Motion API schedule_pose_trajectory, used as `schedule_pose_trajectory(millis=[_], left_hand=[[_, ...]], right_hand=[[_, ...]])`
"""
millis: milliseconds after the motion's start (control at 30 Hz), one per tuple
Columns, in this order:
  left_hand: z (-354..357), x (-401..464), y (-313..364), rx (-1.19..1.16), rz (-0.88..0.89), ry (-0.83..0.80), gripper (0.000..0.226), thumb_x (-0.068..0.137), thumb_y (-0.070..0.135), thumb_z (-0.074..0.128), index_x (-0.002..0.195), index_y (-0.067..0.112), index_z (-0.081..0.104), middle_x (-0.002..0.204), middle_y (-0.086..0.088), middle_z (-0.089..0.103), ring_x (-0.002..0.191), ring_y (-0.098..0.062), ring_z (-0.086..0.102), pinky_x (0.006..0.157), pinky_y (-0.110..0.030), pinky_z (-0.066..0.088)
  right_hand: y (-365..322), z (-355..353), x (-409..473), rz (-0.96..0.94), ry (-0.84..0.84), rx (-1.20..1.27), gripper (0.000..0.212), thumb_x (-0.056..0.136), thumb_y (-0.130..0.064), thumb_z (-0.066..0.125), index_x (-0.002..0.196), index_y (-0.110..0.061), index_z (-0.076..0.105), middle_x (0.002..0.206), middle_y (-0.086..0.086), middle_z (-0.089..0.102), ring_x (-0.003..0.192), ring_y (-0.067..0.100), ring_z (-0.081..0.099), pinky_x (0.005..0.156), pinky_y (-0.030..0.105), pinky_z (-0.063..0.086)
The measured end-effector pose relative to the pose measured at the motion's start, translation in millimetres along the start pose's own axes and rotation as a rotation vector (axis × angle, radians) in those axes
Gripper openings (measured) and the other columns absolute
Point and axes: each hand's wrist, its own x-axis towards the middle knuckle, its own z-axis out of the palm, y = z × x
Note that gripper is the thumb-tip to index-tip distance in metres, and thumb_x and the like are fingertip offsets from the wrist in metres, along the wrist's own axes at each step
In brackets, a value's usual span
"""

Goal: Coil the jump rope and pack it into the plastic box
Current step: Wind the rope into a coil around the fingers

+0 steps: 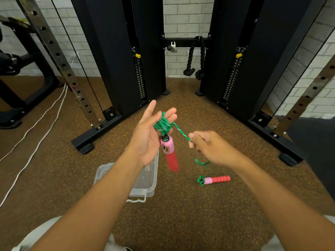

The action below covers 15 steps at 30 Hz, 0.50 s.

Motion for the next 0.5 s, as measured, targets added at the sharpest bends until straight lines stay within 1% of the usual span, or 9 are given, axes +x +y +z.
schedule_pose_trajectory(millis=[67,133,200,267,300,367,433,467,500], left_hand=[[-1.0,0.9,-1.4,0.023,-0.004,-0.013,0.065,0.107,0.014,0.045,0.162,0.037,0.018,0.131,-0.009,0.072,0.122,-0.019,0.068,0.107,-0.044,0.042],[-0.8,1.6,-3.1,0.031,-0.018,-0.037,0.067,0.107,0.017,0.044,0.161,0.042,0.014,0.135,-0.010,0.069,0.128,-0.021,0.064,0.108,-0.044,0.040],[0.2,1.8,-4.8,0.033,-0.046,-0.088,0.064,0.108,0.024,0.040,0.160,0.049,0.011,0.143,-0.012,0.063,0.132,-0.022,0.061,0.108,-0.047,0.040],[2.5,1.1,-7.6,0.137,-0.064,-0.157,0.059,0.110,0.035,0.034,0.158,0.055,0.007,0.152,-0.010,0.053,0.137,-0.022,0.056,0.113,-0.050,0.038],[3.7,-0.2,-9.6,0.278,-0.049,-0.193,0.055,0.109,0.044,0.029,0.157,0.057,0.004,0.156,-0.007,0.047,0.140,-0.021,0.052,0.116,-0.049,0.036],[5.2,-4.5,-15.0,0.693,0.022,-0.264,0.054,0.103,0.063,0.019,0.153,0.063,-0.002,0.165,0.003,0.034,0.139,-0.016,0.048,0.116,-0.041,0.034],[5.9,-12.5,-21.2,1.022,0.087,-0.354,0.050,0.101,0.067,0.010,0.148,0.070,-0.008,0.158,0.005,0.040,0.126,-0.016,0.057,0.106,-0.038,0.042],[6.3,-17.0,-24.0,1.118,0.107,-0.389,0.047,0.103,0.064,0.008,0.146,0.072,-0.009,0.151,-0.002,0.046,0.119,-0.027,0.065,0.101,-0.044,0.047],[7.6,-21.5,-25.5,1.173,0.118,-0.407,0.047,0.104,0.062,0.007,0.146,0.072,-0.011,0.149,-0.008,0.050,0.119,-0.040,0.063,0.102,-0.053,0.047]], right_hand=[[-7.1,3.8,-1.5,-0.048,0.003,-0.049,0.037,0.108,-0.035,0.044,0.084,-0.021,0.068,0.059,-0.006,0.044,0.048,0.008,0.035,0.046,0.025,0.028],[-12.1,6.7,-3.3,-0.101,-0.016,-0.094,0.033,0.105,-0.037,0.050,0.085,-0.020,0.069,0.054,-0.011,0.044,0.045,0.003,0.034,0.046,0.021,0.027],[-15.8,8.0,-5.3,-0.130,-0.047,-0.123,0.030,0.102,-0.037,0.057,0.083,-0.018,0.069,0.053,-0.013,0.047,0.046,0.003,0.037,0.047,0.018,0.028],[-18.5,6.3,-6.5,-0.159,-0.062,-0.160,0.032,0.100,-0.033,0.062,0.076,-0.013,0.065,0.055,-0.009,0.049,0.048,0.004,0.037,0.048,0.018,0.030],[-20.7,4.2,-7.5,-0.176,-0.059,-0.170,0.034,0.099,-0.029,0.064,0.071,-0.010,0.062,0.056,-0.007,0.048,0.048,0.005,0.037,0.048,0.018,0.032],[-24.0,-0.9,-9.2,-0.214,-0.056,-0.165,0.034,0.097,-0.020,0.066,0.067,-0.007,0.057,0.055,-0.002,0.047,0.047,0.005,0.039,0.051,0.014,0.037],[-25.3,-5.3,-10.7,-0.237,-0.051,-0.151,0.030,0.094,-0.013,0.066,0.067,-0.003,0.059,0.053,0.003,0.048,0.046,0.006,0.040,0.051,0.011,0.037],[-24.9,-7.0,-11.0,-0.242,-0.041,-0.149,0.029,0.093,-0.011,0.067,0.066,-0.002,0.060,0.051,0.002,0.048,0.045,0.006,0.040,0.051,0.011,0.036],[-24.6,-8.8,-11.6,-0.237,-0.031,-0.147,0.027,0.092,-0.010,0.067,0.066,-0.002,0.061,0.051,-0.001,0.049,0.045,0.006,0.039,0.050,0.011,0.035]])
